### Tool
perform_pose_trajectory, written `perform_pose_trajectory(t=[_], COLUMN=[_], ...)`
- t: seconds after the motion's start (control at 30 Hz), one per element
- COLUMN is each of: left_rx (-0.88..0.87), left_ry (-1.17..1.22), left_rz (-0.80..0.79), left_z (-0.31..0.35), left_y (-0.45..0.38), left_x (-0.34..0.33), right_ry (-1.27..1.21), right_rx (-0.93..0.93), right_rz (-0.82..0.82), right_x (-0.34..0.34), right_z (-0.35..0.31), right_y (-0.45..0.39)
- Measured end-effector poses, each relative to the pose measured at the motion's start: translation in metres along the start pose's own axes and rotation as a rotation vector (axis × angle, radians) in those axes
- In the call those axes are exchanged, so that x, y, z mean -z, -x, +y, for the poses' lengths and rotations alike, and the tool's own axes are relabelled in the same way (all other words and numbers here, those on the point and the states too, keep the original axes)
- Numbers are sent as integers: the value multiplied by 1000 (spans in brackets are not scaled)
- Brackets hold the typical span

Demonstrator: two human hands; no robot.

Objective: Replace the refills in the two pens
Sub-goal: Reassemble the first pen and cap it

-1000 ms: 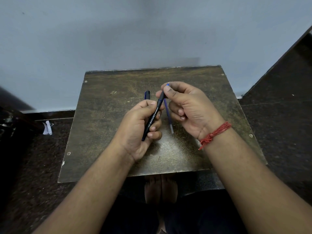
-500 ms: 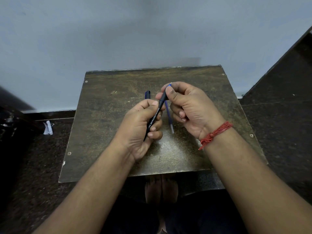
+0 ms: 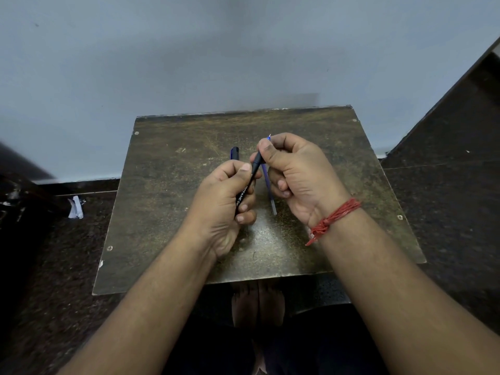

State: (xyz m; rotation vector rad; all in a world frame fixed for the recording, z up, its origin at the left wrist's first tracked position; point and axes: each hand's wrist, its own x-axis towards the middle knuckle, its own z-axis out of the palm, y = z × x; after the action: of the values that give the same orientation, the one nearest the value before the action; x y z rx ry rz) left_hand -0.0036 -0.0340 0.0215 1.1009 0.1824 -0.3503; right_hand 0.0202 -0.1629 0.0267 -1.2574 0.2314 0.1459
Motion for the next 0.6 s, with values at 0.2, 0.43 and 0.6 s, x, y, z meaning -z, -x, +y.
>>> perform_pose_trajectory(t=[0.2, 0.43, 0.6], left_rx=[-20, -41, -42], left_ry=[-14, -88, -93], left_rz=[21, 56, 68], left_z=[3, 1, 1], left_y=[-1, -1, -2], left_x=[7, 8, 9], right_ry=[667, 1308, 1522], right_rx=[362, 259, 208], right_rz=[408, 379, 293], right_x=[41, 46, 34], right_z=[-13, -7, -2], right_y=[-16, -14, -13])
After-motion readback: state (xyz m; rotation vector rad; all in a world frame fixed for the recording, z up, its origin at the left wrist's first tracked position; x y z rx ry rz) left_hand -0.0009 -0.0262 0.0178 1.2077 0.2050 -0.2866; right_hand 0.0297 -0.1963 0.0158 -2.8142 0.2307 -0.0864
